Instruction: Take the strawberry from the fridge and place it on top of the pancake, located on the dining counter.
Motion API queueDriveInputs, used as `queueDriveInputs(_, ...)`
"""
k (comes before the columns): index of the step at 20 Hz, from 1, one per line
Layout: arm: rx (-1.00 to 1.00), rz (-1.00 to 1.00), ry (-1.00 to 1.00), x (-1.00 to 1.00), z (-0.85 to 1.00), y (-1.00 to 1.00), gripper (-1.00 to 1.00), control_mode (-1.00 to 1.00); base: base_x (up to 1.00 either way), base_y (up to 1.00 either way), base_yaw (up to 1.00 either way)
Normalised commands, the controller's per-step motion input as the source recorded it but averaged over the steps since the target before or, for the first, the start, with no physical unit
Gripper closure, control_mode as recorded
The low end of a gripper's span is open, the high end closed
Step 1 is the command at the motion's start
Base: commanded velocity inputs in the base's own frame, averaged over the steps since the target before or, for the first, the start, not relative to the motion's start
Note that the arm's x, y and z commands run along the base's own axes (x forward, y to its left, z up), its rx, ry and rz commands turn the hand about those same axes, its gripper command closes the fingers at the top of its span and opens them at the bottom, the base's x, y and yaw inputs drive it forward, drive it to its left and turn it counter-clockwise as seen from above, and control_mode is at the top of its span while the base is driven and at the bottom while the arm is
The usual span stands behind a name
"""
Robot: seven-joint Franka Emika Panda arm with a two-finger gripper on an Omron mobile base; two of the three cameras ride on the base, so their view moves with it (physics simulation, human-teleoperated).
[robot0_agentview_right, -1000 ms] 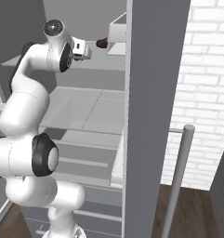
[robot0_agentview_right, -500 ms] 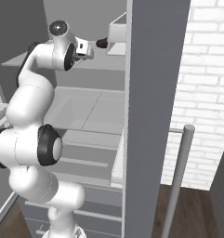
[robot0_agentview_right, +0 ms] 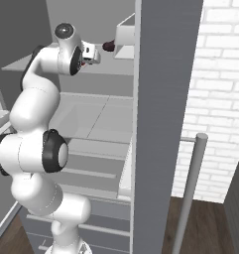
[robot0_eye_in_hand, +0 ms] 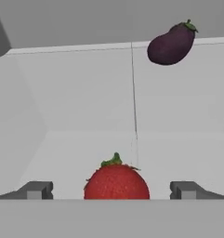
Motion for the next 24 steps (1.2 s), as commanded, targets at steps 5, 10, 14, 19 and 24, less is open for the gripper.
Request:
queueDriveInputs(5,0.00,0.00,0.00,0.13,-0.22,0.07,1.00,-1.00,0.00,0.00,0.00)
queueDriveInputs(10,0.00,0.00,0.00,0.00,-0.19,0.01,1.00,-1.00,0.00,0.00,0.00)
queueDriveInputs(14,0.00,0.00,-0.08,-0.23,-0.08,0.12,1.00,-1.00,0.00,0.00,0.00)
queueDriveInputs(19,-0.01,0.00,-0.33,-0.98,0.19,0.11,1.00,-1.00,0.00,0.00,0.00)
queueDriveInputs(24,0.01,0.00,-0.16,-1.00,0.21,0.01,1.00,-1.00,0.00,0.00,0.00)
